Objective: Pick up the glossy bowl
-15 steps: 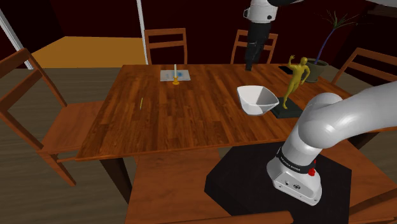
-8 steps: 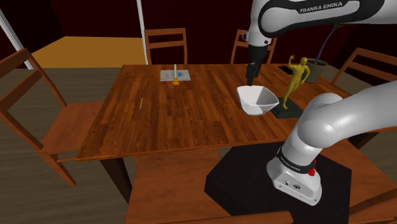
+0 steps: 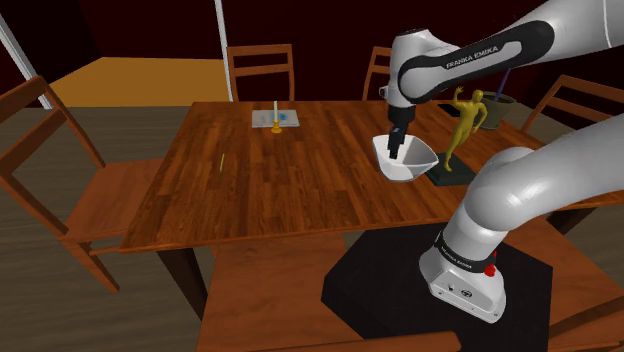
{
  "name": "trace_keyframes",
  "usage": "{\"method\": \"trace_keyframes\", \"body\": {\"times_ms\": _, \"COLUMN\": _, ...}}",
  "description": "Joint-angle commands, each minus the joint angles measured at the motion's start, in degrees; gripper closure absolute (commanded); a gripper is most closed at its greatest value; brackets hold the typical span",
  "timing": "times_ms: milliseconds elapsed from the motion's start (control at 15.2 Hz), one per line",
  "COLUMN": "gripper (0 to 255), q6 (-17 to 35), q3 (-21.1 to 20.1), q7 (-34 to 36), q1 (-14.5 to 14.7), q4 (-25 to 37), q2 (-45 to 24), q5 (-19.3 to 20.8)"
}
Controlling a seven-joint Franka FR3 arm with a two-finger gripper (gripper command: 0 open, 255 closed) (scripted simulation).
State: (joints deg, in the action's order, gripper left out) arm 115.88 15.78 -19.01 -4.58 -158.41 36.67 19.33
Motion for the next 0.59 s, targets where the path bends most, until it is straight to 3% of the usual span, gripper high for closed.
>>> {"method": "trace_keyframes", "body": {"times_ms": 0, "gripper": 0, "q6": 2.2, "q3": 1.0, "q7": -0.7, "q1": -0.6, "q4": -0.7, "q2": -1.4, "q5": 1.2}}
{"method": "trace_keyframes", "body": {"times_ms": 528, "gripper": 0, "q6": 10.0, "q3": 2.2, "q7": 0.3, "q1": -0.9, "q4": -3.9, "q2": -6.1, "q5": 2.6}}
